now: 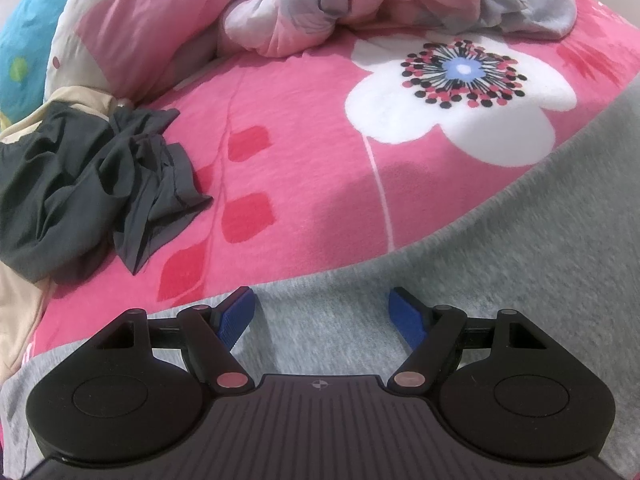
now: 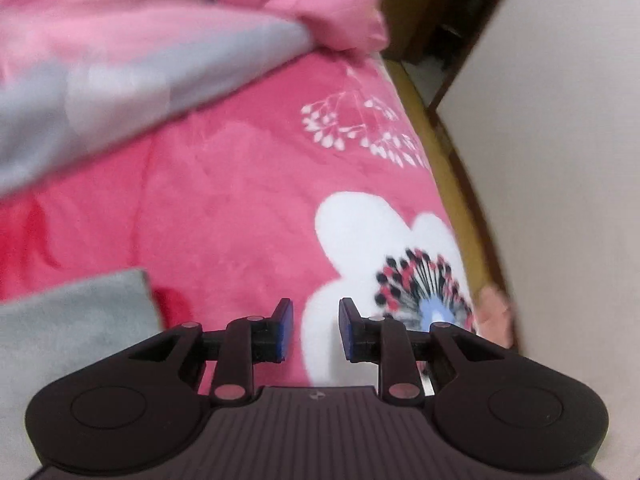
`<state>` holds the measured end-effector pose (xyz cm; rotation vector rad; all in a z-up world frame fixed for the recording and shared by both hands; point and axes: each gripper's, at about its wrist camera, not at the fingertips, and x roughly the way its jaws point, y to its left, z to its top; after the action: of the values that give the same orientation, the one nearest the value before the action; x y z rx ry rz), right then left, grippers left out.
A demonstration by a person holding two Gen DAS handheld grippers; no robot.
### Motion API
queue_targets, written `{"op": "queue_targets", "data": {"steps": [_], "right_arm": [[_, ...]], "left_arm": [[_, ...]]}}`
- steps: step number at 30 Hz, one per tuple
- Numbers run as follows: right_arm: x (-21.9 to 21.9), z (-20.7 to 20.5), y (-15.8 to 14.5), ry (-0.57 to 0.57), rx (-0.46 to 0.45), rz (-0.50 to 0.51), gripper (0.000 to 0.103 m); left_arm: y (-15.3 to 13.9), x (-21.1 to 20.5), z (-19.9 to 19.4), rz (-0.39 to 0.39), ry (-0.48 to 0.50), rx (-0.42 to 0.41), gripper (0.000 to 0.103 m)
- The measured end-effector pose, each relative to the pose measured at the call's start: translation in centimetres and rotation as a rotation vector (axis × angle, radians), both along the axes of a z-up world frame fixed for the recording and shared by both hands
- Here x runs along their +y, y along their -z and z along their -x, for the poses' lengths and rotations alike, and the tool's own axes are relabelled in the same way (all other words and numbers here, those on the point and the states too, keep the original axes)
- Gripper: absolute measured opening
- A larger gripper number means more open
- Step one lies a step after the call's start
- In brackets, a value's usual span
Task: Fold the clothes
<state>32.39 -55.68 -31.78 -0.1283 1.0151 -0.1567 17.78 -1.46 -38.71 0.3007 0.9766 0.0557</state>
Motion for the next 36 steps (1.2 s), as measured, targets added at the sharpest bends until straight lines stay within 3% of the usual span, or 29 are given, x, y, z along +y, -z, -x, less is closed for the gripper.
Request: {"op": "queue_targets", "data": {"steps": [2,4,5,11,15,17,21,23,27,28,32,36], "right_arm": [[-1.0,2.0,-1.8,0.04,0.029,-0.144,0.032],[-1.5,3.7,-2.6,0.05,0.108,-0.286,0.046],[-1.4,4.4,-2.8,0.033,0.146,-0.323,0.047],[1.6,6.8,-1.5,-0.144,0.319,-0.263,0.048],[1.8,7.9,-2.0,-0.107,0.34,-0.248,0.047],[1.4,8.5,-2.1,-0.075,0.371,-0.253,0.048],[1.9,9.1,-0.9,-0.095,0.447,-0.231,0.047],[2.1,9.3,-0.4,-0.105,0.454,-0.222,0.043],[2.5,9.4,-0.1,-0.124,0.439,-0.236,0.01],[2.5,9.4,-0.3,-0.124,0.429,-0.248,0.007],[2.0,8.7,-1.6,-0.08,0.355,-0.345,0.001],[1.1,7.4,-2.7,-0.02,0.291,-0.504,0.001]], "left_arm": [[0.0,0.1,-0.1,0.006,-0.004,0.001,0.076],[0.0,0.1,-0.2,0.013,-0.007,0.004,0.076],[0.0,0.2,-0.2,0.015,-0.007,0.005,0.076],[-1.5,-0.4,0.2,-0.003,0.021,-0.035,0.074],[-4.9,-3.5,1.7,0.033,0.177,-0.138,0.075],[-6.0,-6.5,2.1,0.124,0.292,-0.138,0.076],[-5.1,-14.5,2.0,0.317,0.533,-0.09,0.076],[-4.3,-18.9,2.0,0.4,0.66,-0.092,0.076],[-2.9,-26.7,1.6,0.559,0.838,-0.072,0.076],[-2.5,-28.3,1.3,0.582,0.858,-0.057,0.076],[-2.0,-32.8,0.4,0.622,0.881,-0.06,0.076],[-2.4,-33.8,-1.8,0.69,0.789,-0.049,0.076]]}}
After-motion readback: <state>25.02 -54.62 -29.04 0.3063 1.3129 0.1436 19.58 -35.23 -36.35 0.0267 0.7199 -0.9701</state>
